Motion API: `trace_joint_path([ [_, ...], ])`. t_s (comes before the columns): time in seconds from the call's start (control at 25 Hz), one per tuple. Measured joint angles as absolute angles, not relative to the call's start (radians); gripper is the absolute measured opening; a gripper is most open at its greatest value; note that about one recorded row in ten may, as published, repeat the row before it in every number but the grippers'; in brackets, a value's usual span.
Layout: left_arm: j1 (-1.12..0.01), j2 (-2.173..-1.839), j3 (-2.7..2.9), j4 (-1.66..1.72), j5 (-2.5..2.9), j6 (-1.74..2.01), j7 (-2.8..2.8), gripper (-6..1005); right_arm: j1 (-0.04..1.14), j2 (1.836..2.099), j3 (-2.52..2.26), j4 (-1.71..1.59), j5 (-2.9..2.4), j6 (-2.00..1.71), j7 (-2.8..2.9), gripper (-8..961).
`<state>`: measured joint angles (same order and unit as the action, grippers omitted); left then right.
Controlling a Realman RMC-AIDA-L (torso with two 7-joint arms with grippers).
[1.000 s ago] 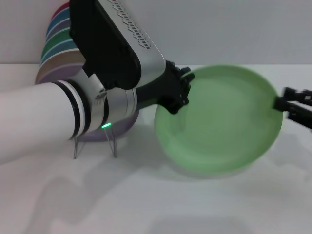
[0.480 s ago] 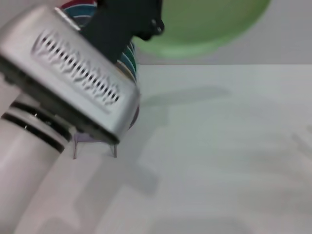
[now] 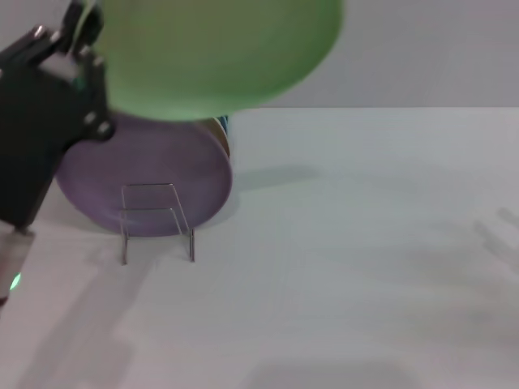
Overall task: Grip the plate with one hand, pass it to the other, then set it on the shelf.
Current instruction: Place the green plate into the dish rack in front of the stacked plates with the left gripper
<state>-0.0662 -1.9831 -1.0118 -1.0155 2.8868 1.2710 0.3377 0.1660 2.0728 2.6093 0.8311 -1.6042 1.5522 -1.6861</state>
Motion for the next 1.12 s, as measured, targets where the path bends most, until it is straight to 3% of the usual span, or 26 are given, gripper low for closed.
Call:
trace_joint_path([
  [0.12, -0.144, -1.990, -1.041, -0.762, 2.888, 1.468, 0.290, 56, 0.168, 2.073, 2.606, 0.829, -1.606, 1.553, -1.692, 627],
  [0.36, -0.315, -2.039, -1.142, -0.279, 2.888, 1.752, 0.140, 56, 0.172, 2.072, 2.603, 0.823, -1.606, 1.554, -1.698, 627],
  [1.12, -0.328, -2.057, -1.143, -0.140, 2.889, 1.695, 0.133, 58, 0.182, 2.073, 2.601, 0.813, -1.606, 1.567, -1.709, 627],
])
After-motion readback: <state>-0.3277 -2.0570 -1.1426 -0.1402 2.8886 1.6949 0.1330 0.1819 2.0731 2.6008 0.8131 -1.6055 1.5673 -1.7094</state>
